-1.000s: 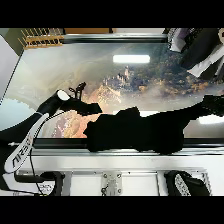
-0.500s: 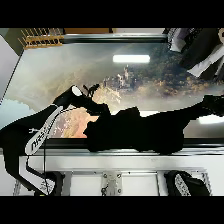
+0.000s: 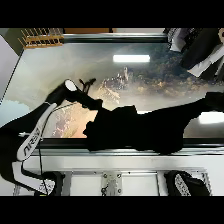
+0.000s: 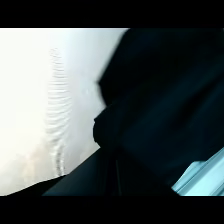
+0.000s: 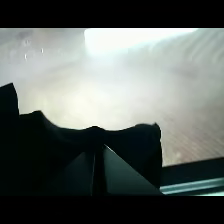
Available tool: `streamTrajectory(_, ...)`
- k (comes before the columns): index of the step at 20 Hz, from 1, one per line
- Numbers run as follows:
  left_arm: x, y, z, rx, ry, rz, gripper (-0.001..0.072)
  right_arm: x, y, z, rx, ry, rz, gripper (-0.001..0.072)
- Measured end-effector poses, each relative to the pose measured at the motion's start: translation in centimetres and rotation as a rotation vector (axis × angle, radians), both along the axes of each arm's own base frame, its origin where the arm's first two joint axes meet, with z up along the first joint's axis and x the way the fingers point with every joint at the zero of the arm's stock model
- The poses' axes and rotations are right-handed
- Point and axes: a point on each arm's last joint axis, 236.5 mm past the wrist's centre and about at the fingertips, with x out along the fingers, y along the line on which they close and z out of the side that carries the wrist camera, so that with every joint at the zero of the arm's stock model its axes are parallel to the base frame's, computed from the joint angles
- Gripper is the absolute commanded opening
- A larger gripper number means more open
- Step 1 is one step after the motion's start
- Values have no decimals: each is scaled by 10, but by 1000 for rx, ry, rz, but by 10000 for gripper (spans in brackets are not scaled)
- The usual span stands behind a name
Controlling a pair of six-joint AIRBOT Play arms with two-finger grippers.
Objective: Fold the clothes and pants, and hang the long-sleeved shirts on hangers.
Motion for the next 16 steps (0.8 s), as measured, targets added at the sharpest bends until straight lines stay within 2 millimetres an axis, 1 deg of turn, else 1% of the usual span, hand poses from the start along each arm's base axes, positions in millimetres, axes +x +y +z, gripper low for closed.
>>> streamTrajectory(1, 16, 10, 35, -17, -83, 30, 12, 6, -2, 19, -18, -61, -4, 10)
streamTrajectory(2, 30, 23, 79, -35, -181, 62, 12, 12, -5, 41, -38, -128, -7, 10)
streamTrajectory(3, 39, 38, 122, -47, -276, 94, 12, 16, -6, 68, -62, -206, -10, 9)
streamTrajectory(4, 43, 52, 171, -60, -385, 124, 12, 18, -8, 94, -83, -279, -14, 10)
streamTrajectory(5, 40, 66, 217, -70, -489, 151, 12, 18, -8, 124, -107, -361, -17, 9)
streamTrajectory(6, 33, 79, 262, -77, -592, 176, 12, 16, -8, 153, -129, -439, -21, 9)
streamTrajectory(7, 21, 91, 305, -80, -695, 200, 12, 11, -6, 182, -150, -517, -25, 10)
streamTrajectory(8, 4, 103, 346, -79, -794, 225, 12, 5, -5, 207, -169, -587, -28, 10)
streamTrajectory(9, -14, 111, 380, -78, -880, 242, 12, -3, -3, 231, -189, -655, -31, 10)
streamTrajectory(11, -55, 123, 436, -73, -1034, 272, 12, -22, 2, 272, -220, -779, -39, 9)
streamTrajectory(12, -77, 127, 458, -68, -1101, 286, 12, -32, 4, 287, -232, -827, -42, 9)
streamTrajectory(13, -97, 130, 476, -62, -1159, 299, 12, -41, 7, 297, -241, -862, -44, 9)
streamTrajectory(14, -115, 132, 489, -57, -1207, 310, 12, -49, 9, 306, -249, -893, -46, 9)
streamTrajectory(16, -147, 136, 512, -53, -1287, 344, 12, -62, 13, 318, -259, -935, -47, 9)
